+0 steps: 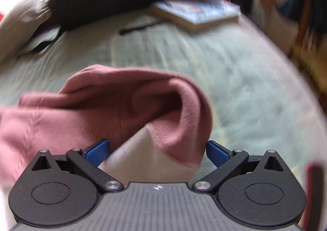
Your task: Fold clothes
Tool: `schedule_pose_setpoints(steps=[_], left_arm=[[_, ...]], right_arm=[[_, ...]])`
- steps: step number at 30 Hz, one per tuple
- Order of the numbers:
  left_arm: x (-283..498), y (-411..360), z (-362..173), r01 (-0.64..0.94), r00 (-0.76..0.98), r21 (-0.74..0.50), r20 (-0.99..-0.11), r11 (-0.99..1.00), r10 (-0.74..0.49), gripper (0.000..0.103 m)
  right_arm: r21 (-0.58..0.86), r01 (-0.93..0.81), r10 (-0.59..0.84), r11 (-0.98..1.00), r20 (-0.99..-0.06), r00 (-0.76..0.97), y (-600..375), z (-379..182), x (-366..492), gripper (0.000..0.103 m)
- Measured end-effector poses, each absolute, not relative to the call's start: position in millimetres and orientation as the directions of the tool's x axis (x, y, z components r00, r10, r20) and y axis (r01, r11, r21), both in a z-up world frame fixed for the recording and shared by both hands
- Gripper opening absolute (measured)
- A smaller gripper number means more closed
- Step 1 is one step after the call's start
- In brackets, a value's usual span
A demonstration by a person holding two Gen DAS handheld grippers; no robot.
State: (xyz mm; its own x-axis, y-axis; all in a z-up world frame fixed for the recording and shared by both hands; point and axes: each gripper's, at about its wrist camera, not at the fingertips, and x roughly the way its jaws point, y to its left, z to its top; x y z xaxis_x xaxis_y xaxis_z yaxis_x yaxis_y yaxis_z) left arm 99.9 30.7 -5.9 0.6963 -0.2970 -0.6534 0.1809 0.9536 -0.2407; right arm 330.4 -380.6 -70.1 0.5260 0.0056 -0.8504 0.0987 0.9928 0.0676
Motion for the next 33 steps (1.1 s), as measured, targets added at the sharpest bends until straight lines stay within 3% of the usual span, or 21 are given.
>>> schedule_pose_setpoints(steps=[7, 11, 19, 21, 24, 26, 33], left_arm=[[92, 32, -7, 0.183, 0.698, -0.232, -0.654, 0.955, -0.293, 0.09], [93, 34, -8, 0.177, 0.699, -0.243, -0.651, 0.954, -0.296, 0.09], [85, 34, -5, 0.197, 0.707, -0.245, -0.635, 0.949, -0.311, 0.09], [84, 34, -5, 0.196, 0.709, -0.247, -0.633, 0.949, -0.311, 0.09], [85, 33, -5, 0.198, 0.707, -0.248, -0.634, 0.948, -0.313, 0.09], [84, 32, -5, 0.201, 0.705, -0.245, -0.636, 0.948, -0.314, 0.09], [83, 31, -5, 0.205, 0.703, -0.24, -0.638, 0.949, -0.314, 0.09]], right_arm=[[0.001, 0.086, -0.038, 0.996, -0.89, 0.454, -378, -88, 306, 0.103], [-0.113, 0.11, -0.15, 0.988, -0.887, 0.436, -399, -80, 291, 0.103], [-0.344, 0.216, -0.406, 0.914, -0.79, 0.459, -429, -63, 285, 0.103], [-0.303, 0.221, -0.373, 0.927, -0.8, 0.469, -436, -60, 286, 0.103], [-0.136, 0.177, -0.204, 0.975, -0.861, 0.466, -437, -62, 280, 0.103], [-0.149, 0.16, -0.206, 0.976, -0.872, 0.445, -432, -69, 278, 0.103], [-0.374, 0.261, -0.455, 0.89, -0.777, 0.434, -460, -66, 285, 0.103]])
